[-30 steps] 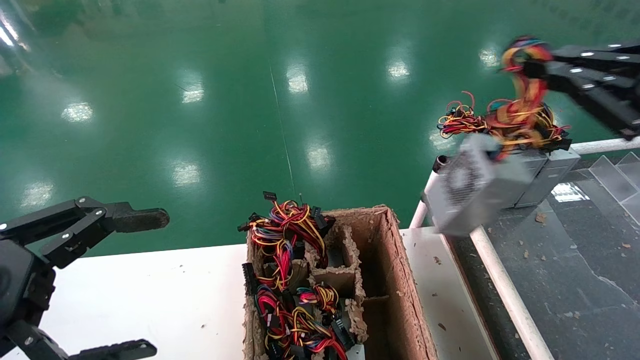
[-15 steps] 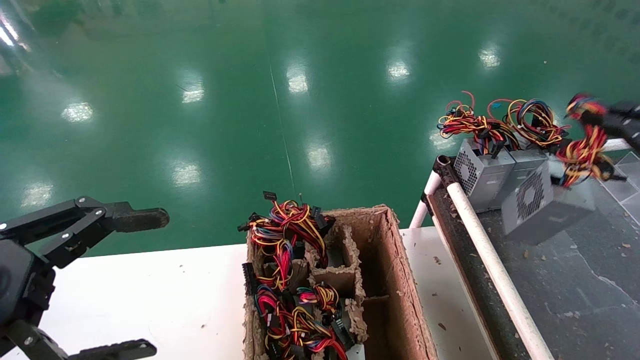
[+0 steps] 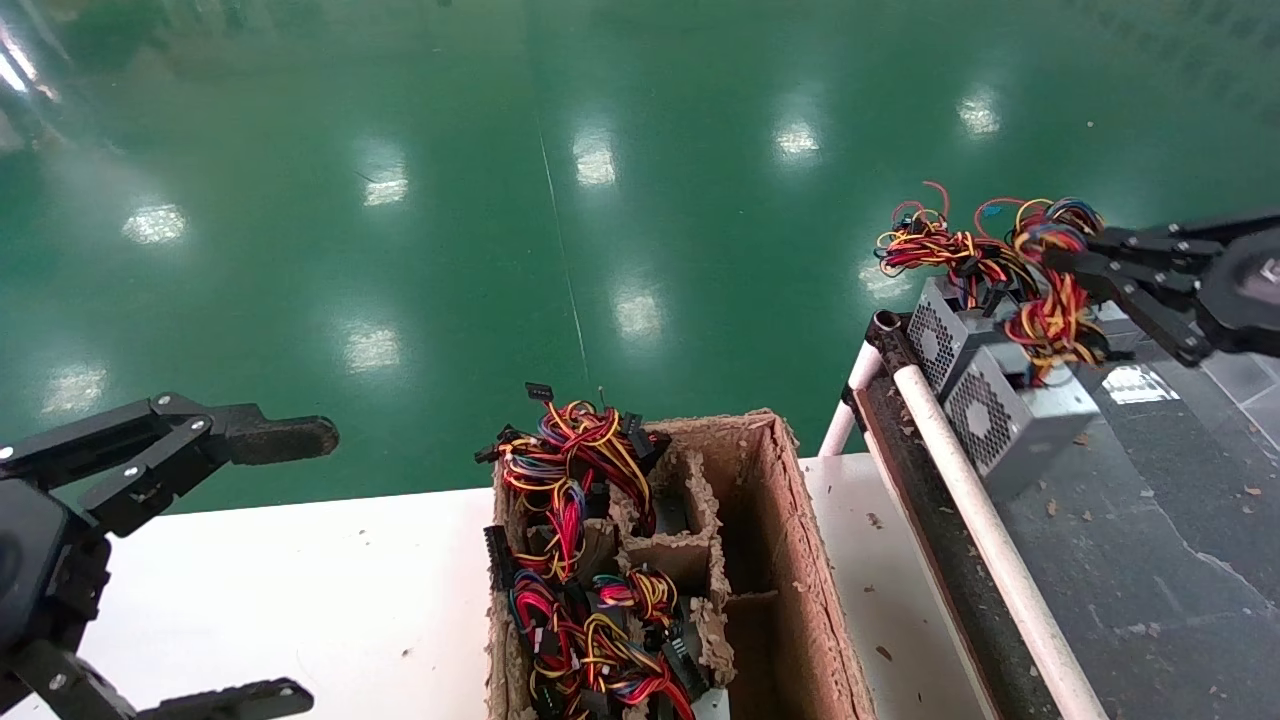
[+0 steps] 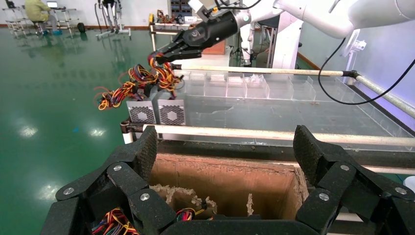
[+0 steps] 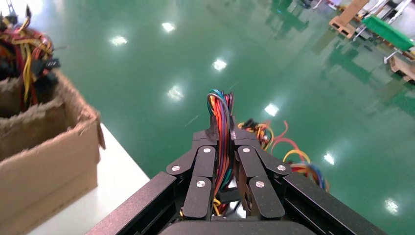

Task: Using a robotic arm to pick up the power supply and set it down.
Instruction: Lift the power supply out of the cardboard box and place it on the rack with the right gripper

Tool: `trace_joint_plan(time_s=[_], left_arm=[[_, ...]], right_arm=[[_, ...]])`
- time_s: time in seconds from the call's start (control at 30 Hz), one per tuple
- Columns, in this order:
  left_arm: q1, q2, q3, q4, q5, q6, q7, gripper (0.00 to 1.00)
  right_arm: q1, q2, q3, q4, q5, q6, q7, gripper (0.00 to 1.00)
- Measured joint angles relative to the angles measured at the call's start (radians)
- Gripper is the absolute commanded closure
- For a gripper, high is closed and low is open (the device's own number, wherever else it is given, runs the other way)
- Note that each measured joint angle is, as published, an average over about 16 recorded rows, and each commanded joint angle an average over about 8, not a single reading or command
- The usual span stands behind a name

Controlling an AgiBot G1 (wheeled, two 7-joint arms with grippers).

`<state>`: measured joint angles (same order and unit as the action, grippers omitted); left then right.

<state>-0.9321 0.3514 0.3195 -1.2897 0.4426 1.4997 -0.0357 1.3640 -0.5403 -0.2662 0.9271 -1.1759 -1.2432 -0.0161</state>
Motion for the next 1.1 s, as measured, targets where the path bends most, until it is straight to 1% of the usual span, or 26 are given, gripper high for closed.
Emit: trace_joint_plan(time_s=[0.07,0.1,0.33,0.37,0.73,1.1], left_arm=[[0.000,0.000,0.000,0.000,0.000,0.000,0.000,0.00],[0.000,0.000,0.000,0.000,0.000,0.000,0.000,0.00],[0.000,0.000,0.001,0.000,0.000,0.000,0.000,0.00],[0.000,0.000,0.001,0.000,0.000,0.000,0.000,0.00],[0.000,0.000,0.001,0.000,-0.001,0.000,0.001,0.00],[-0.001,-0.001,0.002,0.000,-0.001,-0.001,0.001,0.00]], right_arm=[[0.005,-0.010,-0.005,0.007,-0.006,0.008,0.009,1.00],[0.008,-0.014,-0.007,0.010,-0.010,0.012,0.014,0.95],[0.014,-0.028,-0.018,0.029,-0.026,0.031,0.043,0.07],[0.014,-0.029,-0.019,0.032,-0.028,0.033,0.047,0.00],[-0.007,-0.020,-0.018,0.063,-0.029,0.053,0.078,0.00],[-0.037,-0.017,0.003,0.091,0.022,0.045,0.091,0.00]])
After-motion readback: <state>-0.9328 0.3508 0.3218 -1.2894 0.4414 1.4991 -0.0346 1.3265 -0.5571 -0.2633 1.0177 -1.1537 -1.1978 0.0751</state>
